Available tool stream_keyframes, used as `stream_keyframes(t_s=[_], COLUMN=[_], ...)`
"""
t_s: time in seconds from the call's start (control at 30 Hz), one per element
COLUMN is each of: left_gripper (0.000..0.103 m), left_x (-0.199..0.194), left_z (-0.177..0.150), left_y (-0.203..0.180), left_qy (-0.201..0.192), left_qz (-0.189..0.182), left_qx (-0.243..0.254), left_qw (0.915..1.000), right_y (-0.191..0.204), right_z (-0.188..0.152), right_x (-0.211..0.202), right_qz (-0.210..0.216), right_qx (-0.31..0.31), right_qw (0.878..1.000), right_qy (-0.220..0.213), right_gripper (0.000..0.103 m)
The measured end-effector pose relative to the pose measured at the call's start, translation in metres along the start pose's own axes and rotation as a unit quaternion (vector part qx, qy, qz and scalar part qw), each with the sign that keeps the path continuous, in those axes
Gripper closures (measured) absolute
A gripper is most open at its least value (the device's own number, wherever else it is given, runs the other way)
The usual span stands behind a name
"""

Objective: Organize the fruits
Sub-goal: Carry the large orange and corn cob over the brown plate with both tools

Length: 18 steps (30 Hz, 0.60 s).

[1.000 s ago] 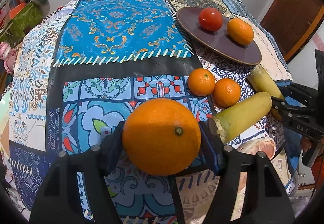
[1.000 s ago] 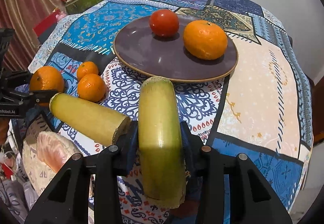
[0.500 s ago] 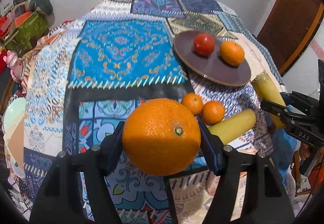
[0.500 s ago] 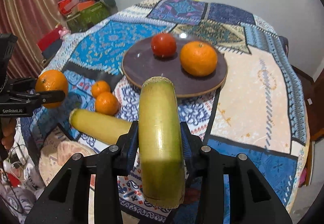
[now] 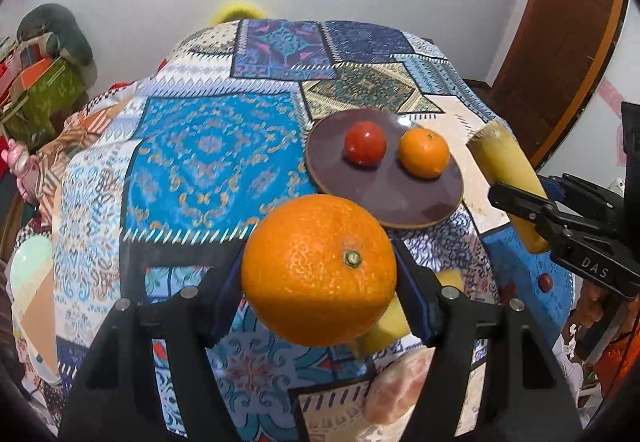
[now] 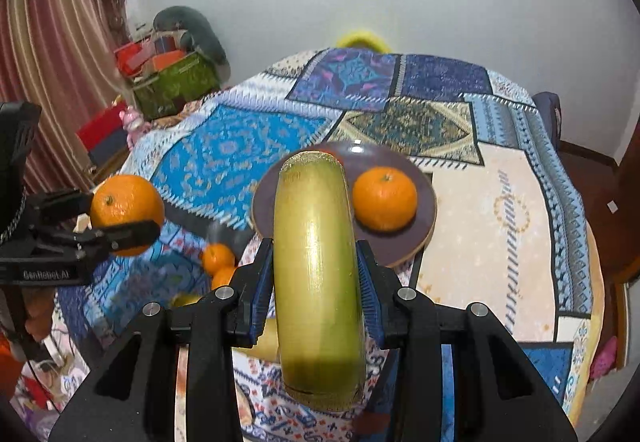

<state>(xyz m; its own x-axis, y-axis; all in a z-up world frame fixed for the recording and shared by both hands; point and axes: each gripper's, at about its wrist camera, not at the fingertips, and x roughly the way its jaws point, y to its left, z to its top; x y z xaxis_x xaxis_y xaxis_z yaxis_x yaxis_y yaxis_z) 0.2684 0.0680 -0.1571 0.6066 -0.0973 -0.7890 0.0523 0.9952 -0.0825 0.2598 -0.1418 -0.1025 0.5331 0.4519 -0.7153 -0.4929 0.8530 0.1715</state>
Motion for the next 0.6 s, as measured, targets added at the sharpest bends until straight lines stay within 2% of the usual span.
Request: stream_keyframes(t_s=[0.33, 0.6], left_gripper=[0.035, 0.035], left_x=[0.020, 0.043], left_z=[0.030, 0.045], left_y=[-0.005, -0.008], left_qy=[-0.008, -0.005], left_qz=[-0.001, -0.004], left_qx=[0.009, 0.018], left_qw=[0.9999, 0.9998], right_y=[-0.010, -0.019], right_z=[0.023, 0.034], right_x=[0.006, 0.029], right_qz=[-0.010, -0.009], right_qx=[0.012, 0.018], right_qw=[1.000, 0.999], right_qy=[-0.027, -0.026], right_gripper=[0.067, 0.067])
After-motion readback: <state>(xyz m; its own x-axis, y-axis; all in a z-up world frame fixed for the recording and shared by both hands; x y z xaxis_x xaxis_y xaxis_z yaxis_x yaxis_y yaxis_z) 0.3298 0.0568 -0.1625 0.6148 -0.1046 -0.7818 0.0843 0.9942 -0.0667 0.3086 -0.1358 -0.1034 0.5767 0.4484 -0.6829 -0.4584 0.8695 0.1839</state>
